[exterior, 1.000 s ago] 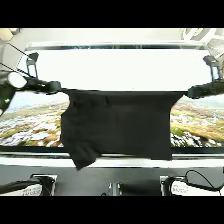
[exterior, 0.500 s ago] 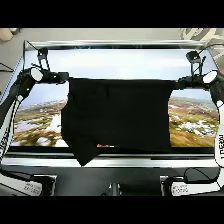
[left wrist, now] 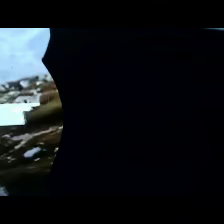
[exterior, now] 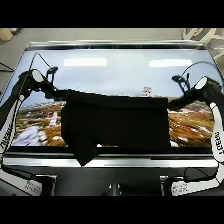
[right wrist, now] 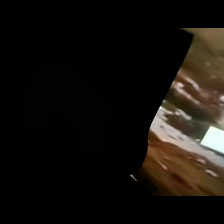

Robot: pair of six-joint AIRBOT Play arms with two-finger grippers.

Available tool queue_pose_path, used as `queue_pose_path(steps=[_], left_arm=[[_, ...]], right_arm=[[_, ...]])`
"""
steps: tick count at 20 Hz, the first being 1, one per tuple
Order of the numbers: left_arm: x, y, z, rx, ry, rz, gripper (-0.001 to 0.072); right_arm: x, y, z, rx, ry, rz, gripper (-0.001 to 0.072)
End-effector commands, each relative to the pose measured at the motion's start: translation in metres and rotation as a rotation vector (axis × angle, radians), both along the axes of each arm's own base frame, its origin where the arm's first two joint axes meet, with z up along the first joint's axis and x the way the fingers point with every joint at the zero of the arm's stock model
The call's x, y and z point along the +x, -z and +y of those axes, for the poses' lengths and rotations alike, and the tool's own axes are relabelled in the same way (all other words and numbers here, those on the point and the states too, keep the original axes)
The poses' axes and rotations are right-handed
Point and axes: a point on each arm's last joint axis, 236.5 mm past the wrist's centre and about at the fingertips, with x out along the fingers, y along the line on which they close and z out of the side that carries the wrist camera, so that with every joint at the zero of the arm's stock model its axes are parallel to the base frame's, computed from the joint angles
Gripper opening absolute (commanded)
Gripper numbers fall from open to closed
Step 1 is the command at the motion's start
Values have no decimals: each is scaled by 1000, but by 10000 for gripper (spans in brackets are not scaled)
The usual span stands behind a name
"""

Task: Fold the shirts.

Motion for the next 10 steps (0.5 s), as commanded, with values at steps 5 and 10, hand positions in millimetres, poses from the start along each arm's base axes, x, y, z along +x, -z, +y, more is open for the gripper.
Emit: queue_pose_path(steps=[5,10], left_arm=[[-37,-5,-3,-73,-29,178,468],[-99,-23,30,-89,-94,284,465]], right_arm=[[-33,0,18,87,12,160,517],[-79,-39,-31,89,117,222,490]])
